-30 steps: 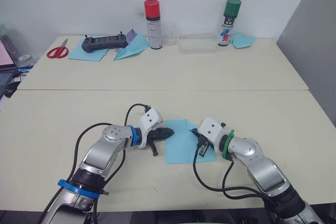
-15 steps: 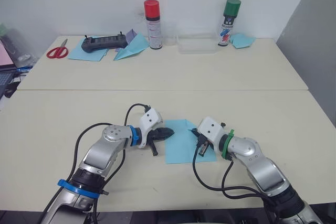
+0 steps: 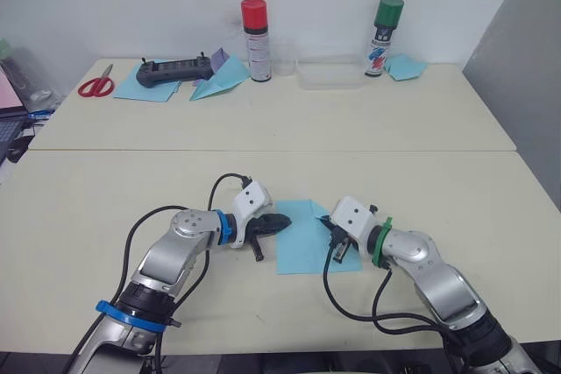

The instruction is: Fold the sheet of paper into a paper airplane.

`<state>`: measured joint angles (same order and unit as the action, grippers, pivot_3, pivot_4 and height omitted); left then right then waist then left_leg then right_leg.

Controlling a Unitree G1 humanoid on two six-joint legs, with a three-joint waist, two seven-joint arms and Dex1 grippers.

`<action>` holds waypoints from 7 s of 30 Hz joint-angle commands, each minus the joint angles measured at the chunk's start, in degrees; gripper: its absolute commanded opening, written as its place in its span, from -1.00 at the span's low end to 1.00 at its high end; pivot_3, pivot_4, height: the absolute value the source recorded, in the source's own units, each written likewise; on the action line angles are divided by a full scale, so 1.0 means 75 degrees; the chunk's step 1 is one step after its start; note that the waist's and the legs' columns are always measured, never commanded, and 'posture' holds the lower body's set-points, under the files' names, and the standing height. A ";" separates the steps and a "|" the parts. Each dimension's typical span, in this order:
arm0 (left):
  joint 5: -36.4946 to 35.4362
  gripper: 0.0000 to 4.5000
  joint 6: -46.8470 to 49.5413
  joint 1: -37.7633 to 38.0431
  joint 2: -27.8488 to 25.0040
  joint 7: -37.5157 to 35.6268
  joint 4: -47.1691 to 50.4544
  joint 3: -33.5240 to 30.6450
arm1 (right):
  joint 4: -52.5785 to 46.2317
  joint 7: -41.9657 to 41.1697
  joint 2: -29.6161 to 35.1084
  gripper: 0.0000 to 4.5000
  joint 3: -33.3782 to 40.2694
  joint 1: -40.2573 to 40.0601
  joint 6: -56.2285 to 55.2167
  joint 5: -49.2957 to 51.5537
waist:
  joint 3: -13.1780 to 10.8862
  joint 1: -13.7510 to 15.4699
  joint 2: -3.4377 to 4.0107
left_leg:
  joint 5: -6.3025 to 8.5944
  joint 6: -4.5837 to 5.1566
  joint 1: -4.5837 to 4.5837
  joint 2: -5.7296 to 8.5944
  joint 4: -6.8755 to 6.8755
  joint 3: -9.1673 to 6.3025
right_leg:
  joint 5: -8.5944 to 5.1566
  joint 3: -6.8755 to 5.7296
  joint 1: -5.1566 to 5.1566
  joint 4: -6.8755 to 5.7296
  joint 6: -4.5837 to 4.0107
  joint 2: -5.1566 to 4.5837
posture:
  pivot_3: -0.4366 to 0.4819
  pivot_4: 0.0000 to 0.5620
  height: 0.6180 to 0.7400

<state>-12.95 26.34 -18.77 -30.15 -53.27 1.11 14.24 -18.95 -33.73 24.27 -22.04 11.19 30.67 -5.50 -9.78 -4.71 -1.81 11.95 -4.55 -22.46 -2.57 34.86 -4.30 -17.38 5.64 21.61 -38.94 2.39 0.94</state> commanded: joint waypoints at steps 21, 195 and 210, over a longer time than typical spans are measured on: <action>0.0258 -1.00 0.0346 0.0280 -0.0083 -0.0104 -0.0295 0.0409 | -0.0189 -0.0225 -0.0101 -1.00 -0.0183 -0.0166 0.0243 0.0089 | 0.0000 0.0008 0.0000 | 0.0002 -0.0002 -0.0003 0.0000 -0.0003 0.0000 | -0.0006 -0.0002 0.0004 0.0001 -0.0007 -0.0001 | -0.05 -0.47 1.00; 0.1813 -1.00 -0.0594 -0.1904 0.1672 0.0231 -0.2870 0.1405 | -0.1283 -0.1564 0.0597 0.00 0.0729 0.0023 0.3403 0.3341 | 0.0021 0.0024 -0.0037 | 0.0001 0.0000 0.0001 0.0004 0.0006 -0.0013 | 0.0004 -0.0013 -0.0022 0.0007 0.0014 0.0005 | -0.05 -0.47 1.00; 0.1967 -1.00 -0.0913 -0.2026 0.1806 0.0103 -0.3265 0.1483 | -0.0168 0.0176 -0.0169 -0.99 0.2119 0.0983 0.2535 0.3476 | 0.0018 0.0085 -0.0035 | 0.0000 0.0001 -0.0022 0.0014 0.0007 -0.0016 | 0.0004 -0.0010 -0.0009 0.0013 0.0017 0.0000 | -0.05 -0.47 1.00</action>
<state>-1.26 18.07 -35.75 -16.28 -52.05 -19.30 22.30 -21.29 -34.73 23.36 -4.46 17.93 53.04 23.72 -9.65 -4.07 -2.07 11.96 -4.55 -22.63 -2.46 34.91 -4.41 -17.35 5.56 21.55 -38.84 2.52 0.94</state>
